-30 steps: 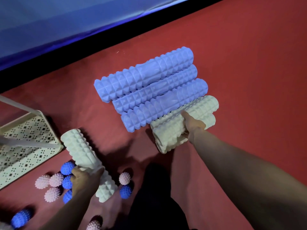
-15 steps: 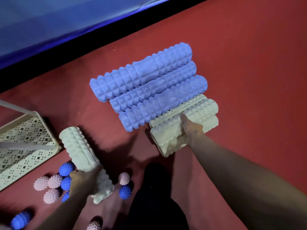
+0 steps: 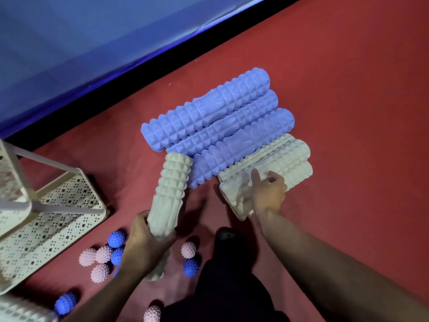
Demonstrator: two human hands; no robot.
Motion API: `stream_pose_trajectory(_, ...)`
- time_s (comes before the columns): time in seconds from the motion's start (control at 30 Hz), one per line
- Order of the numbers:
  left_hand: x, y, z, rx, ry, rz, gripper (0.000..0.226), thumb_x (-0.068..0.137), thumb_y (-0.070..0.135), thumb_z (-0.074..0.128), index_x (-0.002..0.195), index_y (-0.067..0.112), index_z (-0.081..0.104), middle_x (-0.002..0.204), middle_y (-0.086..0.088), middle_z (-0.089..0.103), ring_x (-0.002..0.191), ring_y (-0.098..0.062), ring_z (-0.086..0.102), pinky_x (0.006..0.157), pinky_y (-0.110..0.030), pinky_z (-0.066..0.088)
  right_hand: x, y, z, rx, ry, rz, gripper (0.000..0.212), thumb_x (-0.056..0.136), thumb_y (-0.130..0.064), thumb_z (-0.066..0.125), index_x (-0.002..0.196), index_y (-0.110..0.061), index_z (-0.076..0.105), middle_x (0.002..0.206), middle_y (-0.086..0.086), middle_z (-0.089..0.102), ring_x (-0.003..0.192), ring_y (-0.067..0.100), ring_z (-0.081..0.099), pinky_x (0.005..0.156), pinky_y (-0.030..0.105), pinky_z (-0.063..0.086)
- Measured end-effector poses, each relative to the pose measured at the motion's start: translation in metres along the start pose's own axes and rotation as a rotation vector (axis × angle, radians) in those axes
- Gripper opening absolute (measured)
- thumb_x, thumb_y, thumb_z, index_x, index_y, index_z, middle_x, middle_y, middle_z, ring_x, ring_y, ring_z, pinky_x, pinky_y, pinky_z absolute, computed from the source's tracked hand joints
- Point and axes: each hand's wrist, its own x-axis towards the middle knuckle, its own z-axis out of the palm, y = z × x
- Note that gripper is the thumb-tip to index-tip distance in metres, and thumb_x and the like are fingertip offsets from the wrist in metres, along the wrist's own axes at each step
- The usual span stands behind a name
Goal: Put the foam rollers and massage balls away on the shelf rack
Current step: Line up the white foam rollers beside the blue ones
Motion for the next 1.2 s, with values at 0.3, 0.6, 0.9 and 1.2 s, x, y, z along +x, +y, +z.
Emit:
stream_pose_trajectory(0.3,-0.002,0.106,0.032,-0.216,-0.08,0.205,0.072,0.065,0.043,0.09,0.119,0.032,0.045,0.107,0.009,0.064,0.083,0.0,0.067,0.065,-0.021,0.053,-0.082,-0.026,0.014,0.333,-0.695,-0.102,0.031,0.095,-0.024,0.067,0.108,0.004,0.066,0.095,0.017,0.077,0.087,0.03,0.075,0.08,0.042,0.061)
stream_pose_trajectory(0.6,-0.005,0.149,0.042,0.011,-0.119,0.555,0.081,0.069,0.062,0.074,0.135,0.027,0.044,0.116,0.011,0.046,0.104,-0.005,0.047,0.08,-0.023,0.044,-0.055,-0.047,-0.007,0.425,-0.584,0.027,0.022,0.08,-0.024,0.085,0.095,-0.017,0.069,0.084,0.001,0.079,0.082,0.016,0.077,0.075,0.033,0.061)
stream_pose_trajectory(0.9,0.003,0.149,0.064,0.157,-0.355,0.674,0.094,0.086,0.06,0.062,0.16,0.038,0.009,0.15,0.007,0.036,0.137,-0.009,0.034,0.11,-0.03,0.034,-0.029,-0.024,-0.017,0.478,-0.402,0.109,0.071,0.06,-0.049,0.092,0.116,-0.015,0.063,0.101,0.001,0.078,0.089,0.017,0.076,0.088,0.045,0.061)
stream_pose_trajectory(1.2,0.015,0.159,0.087,0.258,-0.529,0.814,0.076,0.094,0.07,0.045,0.158,0.046,0.012,0.153,0.012,0.042,0.133,-0.02,0.046,0.109,-0.047,0.041,-0.005,-0.017,-0.05,0.426,-0.334,0.213,0.073,0.056,-0.055,0.09,0.112,-0.022,0.056,0.096,0.002,0.077,0.083,0.025,0.077,0.077,0.056,0.062)
